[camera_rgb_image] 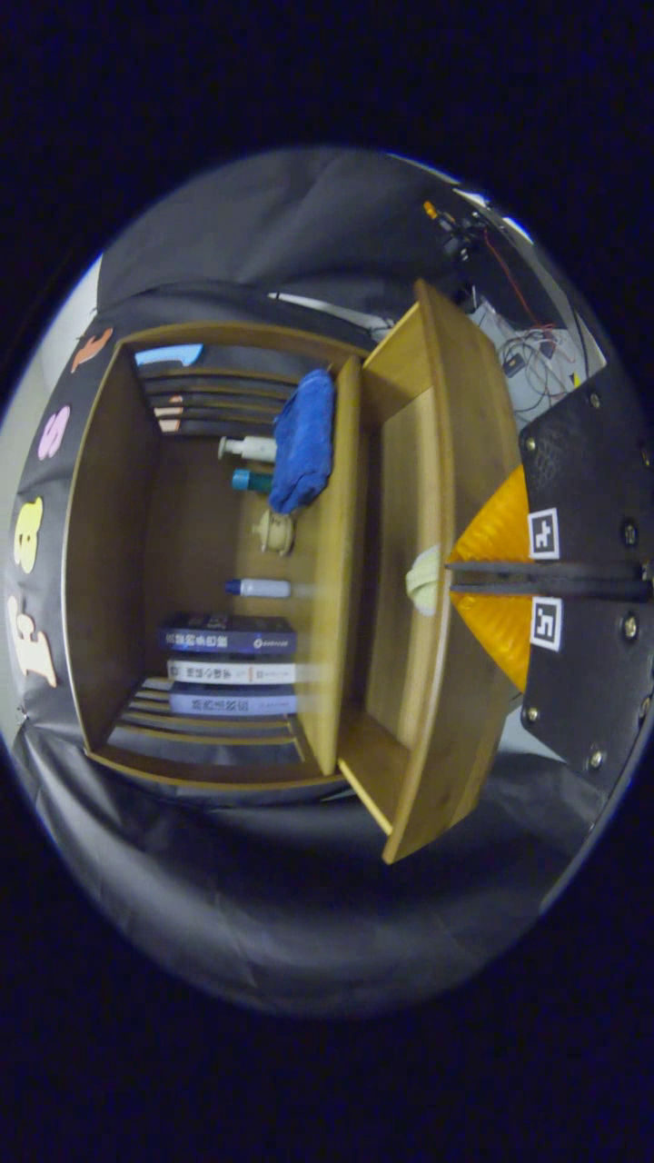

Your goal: Pull open the drawer, take out the items inside it, and place them on the countertop above the cabinet.

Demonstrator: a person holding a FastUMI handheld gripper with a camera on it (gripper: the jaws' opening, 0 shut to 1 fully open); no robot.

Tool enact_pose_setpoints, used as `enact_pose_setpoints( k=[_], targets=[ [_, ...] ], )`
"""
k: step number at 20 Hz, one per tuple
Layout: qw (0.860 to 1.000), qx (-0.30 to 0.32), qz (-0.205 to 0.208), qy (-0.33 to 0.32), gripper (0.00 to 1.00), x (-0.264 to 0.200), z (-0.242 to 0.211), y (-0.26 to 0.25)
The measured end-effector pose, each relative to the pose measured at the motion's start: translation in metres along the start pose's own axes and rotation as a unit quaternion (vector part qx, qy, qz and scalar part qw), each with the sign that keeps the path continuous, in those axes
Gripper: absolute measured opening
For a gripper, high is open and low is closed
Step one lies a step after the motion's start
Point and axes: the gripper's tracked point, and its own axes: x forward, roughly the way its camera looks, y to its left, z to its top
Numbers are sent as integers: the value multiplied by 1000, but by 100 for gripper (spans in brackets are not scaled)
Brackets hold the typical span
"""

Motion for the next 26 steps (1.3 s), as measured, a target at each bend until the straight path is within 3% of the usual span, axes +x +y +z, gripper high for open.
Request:
enact_pose_setpoints(
  k=[2, 4, 8, 11, 14, 20, 24, 26],
  targets=[
    [1000, -10, 21, 20, 1, 26, 15, 4],
    [998, -36, -3, 58, 5, 42, 19, -11],
    [992, -60, 0, 107, 12, 83, 25, -12],
    [982, -70, 1, 174, 18, 103, 6, -17],
    [969, -84, 14, 230, 18, 115, -15, -15],
    [959, -70, 26, 273, 21, 135, -34, -17],
    [943, -71, 44, 322, 24, 134, -62, -16],
    [952, -64, 31, 296, 28, 142, -55, -20]
  ],
)
